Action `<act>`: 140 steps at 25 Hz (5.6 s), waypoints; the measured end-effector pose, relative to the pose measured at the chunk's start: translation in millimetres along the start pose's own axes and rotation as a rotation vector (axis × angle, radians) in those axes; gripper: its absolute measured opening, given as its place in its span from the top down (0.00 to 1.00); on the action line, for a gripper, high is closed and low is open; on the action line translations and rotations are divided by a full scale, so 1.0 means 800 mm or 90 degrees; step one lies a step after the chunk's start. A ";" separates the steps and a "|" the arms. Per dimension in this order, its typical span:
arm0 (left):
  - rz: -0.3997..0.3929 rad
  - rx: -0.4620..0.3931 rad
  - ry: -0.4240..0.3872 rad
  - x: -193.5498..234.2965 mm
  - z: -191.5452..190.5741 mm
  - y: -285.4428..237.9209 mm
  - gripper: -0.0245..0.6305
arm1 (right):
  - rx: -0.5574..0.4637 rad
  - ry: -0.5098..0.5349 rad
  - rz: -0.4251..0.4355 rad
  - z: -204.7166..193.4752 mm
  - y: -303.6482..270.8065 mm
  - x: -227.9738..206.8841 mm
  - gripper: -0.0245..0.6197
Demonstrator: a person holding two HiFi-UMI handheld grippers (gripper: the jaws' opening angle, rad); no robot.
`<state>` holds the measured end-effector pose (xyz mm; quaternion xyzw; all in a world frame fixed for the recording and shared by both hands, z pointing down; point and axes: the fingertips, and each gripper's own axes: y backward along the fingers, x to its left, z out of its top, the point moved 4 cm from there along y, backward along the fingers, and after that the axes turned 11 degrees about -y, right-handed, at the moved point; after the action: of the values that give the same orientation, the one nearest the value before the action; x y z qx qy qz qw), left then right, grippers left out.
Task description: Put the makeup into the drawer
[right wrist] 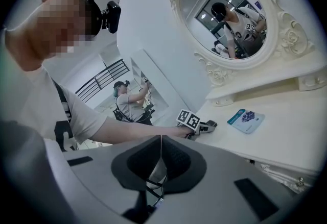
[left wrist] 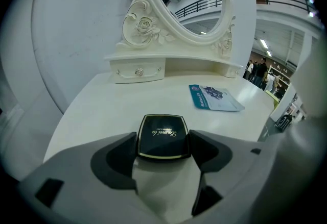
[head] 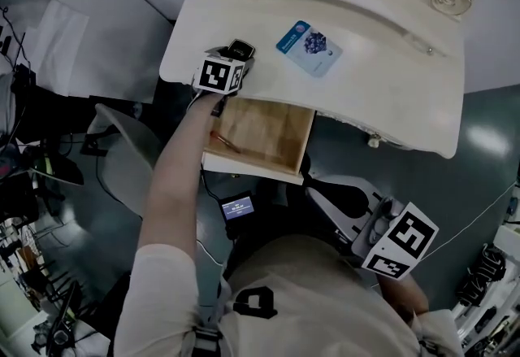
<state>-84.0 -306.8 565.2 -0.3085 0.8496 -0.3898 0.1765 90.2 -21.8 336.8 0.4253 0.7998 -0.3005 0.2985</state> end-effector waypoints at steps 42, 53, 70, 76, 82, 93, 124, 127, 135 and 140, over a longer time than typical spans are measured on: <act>-0.033 -0.181 0.004 -0.001 -0.027 0.204 0.39 | -0.025 0.061 -0.022 -0.042 -0.053 0.121 0.92; -0.049 -0.223 0.009 -0.017 -0.061 0.275 0.39 | -0.029 0.101 -0.028 -0.065 -0.061 0.174 0.92; -0.092 -0.240 0.082 -0.095 -0.101 0.289 0.39 | -0.120 0.055 -0.103 -0.086 0.017 0.154 0.92; -0.053 -0.211 0.109 -0.123 -0.095 0.278 0.39 | -0.119 0.044 -0.069 -0.070 0.060 0.122 0.92; -0.013 -0.165 0.127 -0.161 -0.088 0.259 0.39 | -0.107 0.009 -0.022 -0.062 0.106 0.076 0.92; 0.035 -0.065 0.092 -0.186 -0.104 0.236 0.39 | -0.085 0.009 0.043 -0.049 0.130 0.048 0.92; -0.108 0.050 0.131 -0.084 -0.165 0.037 0.39 | 0.000 -0.029 -0.085 -0.028 -0.069 0.033 0.92; -0.117 0.056 0.138 -0.081 -0.167 0.024 0.39 | -0.004 -0.038 -0.098 -0.026 -0.072 0.029 0.92; -0.098 0.061 0.163 -0.070 -0.170 0.001 0.39 | -0.009 -0.054 -0.126 -0.026 -0.080 0.021 0.92; -0.106 0.068 0.141 -0.073 -0.171 -0.009 0.40 | -0.005 -0.061 -0.132 -0.030 -0.088 0.018 0.92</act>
<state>-111.2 -196.1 661.1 -0.3235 0.8133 -0.4793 0.0648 17.7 -29.4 357.5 0.3243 0.8253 -0.3468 0.3056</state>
